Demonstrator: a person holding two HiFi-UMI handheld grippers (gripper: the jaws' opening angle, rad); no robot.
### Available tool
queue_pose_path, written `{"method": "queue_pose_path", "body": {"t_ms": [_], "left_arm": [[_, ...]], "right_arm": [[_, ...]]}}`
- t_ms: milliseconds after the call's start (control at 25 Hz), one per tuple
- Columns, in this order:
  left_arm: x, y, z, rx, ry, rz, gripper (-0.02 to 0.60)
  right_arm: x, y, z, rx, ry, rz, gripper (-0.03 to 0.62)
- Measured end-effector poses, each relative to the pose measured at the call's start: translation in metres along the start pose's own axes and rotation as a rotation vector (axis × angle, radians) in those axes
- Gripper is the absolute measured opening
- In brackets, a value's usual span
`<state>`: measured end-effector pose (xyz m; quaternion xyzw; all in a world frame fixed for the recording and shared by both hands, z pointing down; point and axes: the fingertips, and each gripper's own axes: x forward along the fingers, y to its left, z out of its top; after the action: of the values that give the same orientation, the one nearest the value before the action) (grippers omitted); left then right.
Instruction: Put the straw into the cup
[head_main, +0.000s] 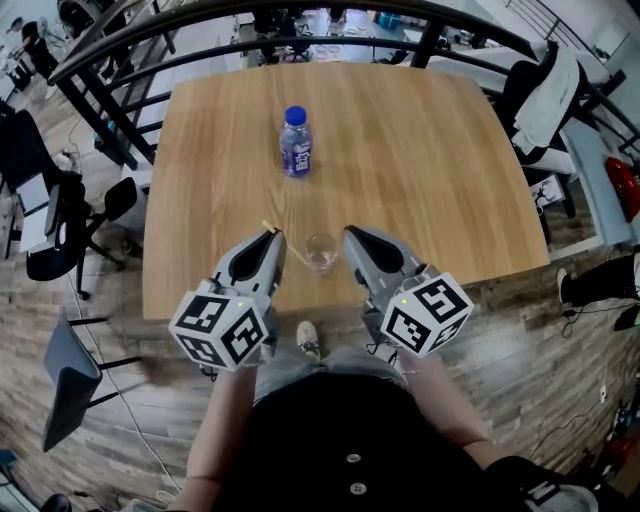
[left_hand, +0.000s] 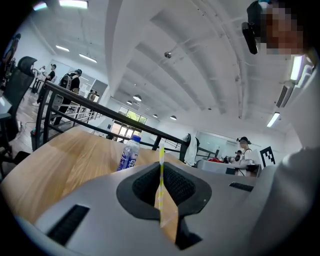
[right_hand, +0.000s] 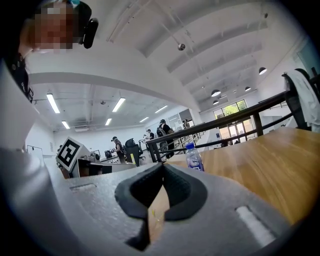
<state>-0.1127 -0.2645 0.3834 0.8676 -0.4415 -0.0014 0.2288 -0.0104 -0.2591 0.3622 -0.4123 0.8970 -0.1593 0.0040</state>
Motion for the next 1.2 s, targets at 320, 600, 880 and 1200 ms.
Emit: {"method": "queue_pose_path", "body": {"t_ms": [320, 600, 880, 1200], "left_arm": [[0.011, -0.001, 0.018, -0.028, -0.009, -0.073, 0.034], [-0.004, -0.007, 0.051, -0.039, -0.060, -0.083, 0.034], [-0.015, -0.020, 0.078, -0.056, -0.178, -0.071, 0.034], [-0.006, -0.017, 0.053, -0.056, -0.128, -0.014, 0.034]], "right_arm": [[0.008, -0.021, 0.000, 0.035, 0.003, -0.040, -0.002], [0.009, -0.028, 0.002, 0.029, 0.024, -0.034, -0.002], [-0.004, -0.035, 0.000, 0.050, 0.038, -0.025, -0.002], [-0.012, -0.040, -0.016, 0.073, 0.070, -0.020, -0.002]]}}
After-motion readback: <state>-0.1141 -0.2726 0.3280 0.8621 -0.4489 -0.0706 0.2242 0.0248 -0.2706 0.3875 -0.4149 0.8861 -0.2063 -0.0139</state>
